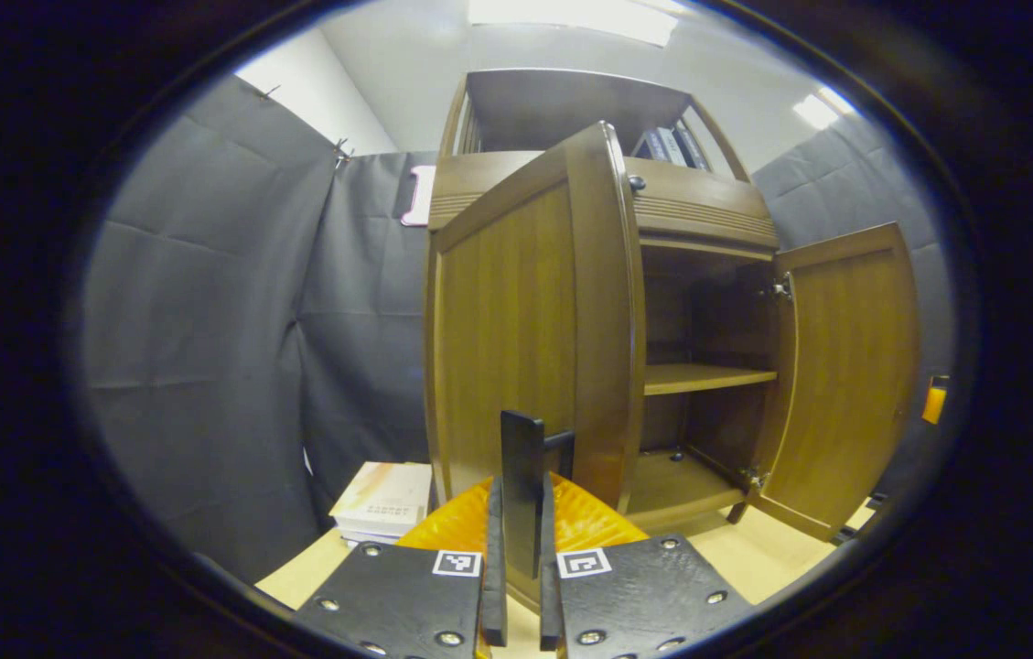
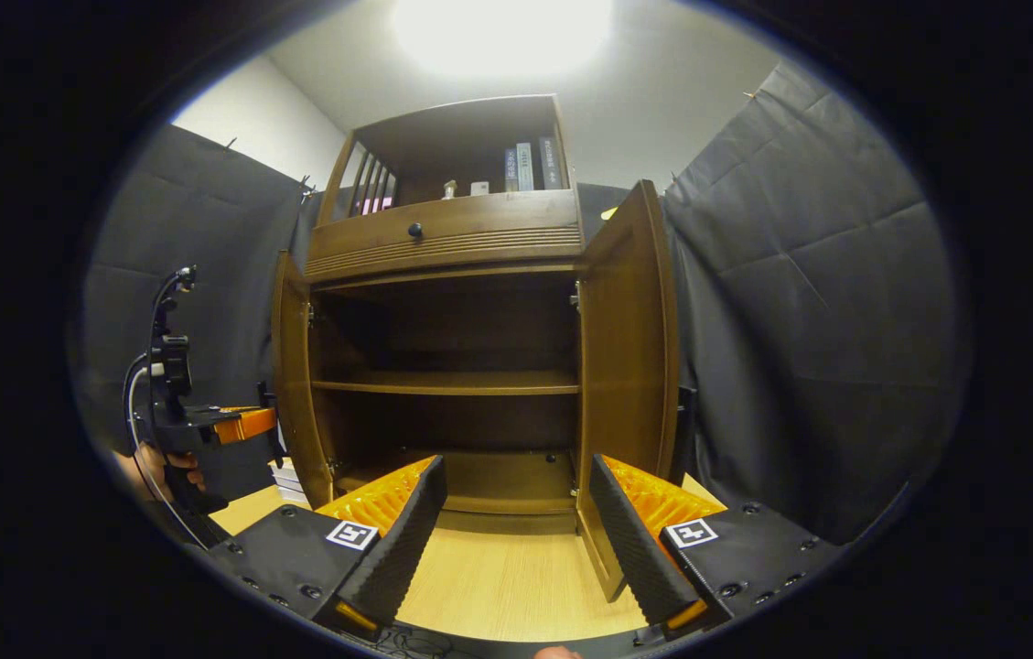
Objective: Open the right door of the double-door shoe cabinet with the right hand, and open the left door with the left hand.
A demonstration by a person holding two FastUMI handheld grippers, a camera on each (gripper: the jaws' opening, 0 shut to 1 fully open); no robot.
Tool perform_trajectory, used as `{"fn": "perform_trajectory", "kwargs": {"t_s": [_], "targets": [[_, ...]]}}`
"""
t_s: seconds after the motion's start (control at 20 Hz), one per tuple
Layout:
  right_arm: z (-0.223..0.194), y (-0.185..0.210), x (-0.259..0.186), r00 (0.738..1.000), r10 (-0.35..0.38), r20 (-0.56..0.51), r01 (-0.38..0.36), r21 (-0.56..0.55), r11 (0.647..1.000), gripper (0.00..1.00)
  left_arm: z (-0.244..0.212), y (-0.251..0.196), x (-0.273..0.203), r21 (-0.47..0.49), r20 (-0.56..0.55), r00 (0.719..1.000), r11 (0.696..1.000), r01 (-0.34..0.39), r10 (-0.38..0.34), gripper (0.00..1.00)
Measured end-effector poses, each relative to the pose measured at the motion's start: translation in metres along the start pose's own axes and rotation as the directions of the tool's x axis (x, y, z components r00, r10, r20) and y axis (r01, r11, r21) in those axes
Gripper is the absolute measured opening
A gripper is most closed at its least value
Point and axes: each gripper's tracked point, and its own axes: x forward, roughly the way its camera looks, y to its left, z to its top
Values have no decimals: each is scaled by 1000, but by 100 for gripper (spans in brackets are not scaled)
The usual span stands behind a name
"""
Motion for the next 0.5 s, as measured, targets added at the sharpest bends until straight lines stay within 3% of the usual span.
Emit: {"fn": "perform_trajectory", "kwargs": {"t_s": [0.25,0.3,0.45,0.5], "targets": [[4,21,5,999,33,0,-33,6,999,98,-1,5,1,-9,-5,999,999,-41,41,13],[5,25,6,999,38,3,-38,1,999,98,-1,6,2,-8,-10,999,999,-49,49,18],[6,37,10,999,53,3,-53,-7,999,98,0,9,0,4,-13,997,997,-80,80,17],[6,42,12,998,60,0,-60,-8,998,94,2,9,2,11,-11,996,996,-91,91,16]]}}
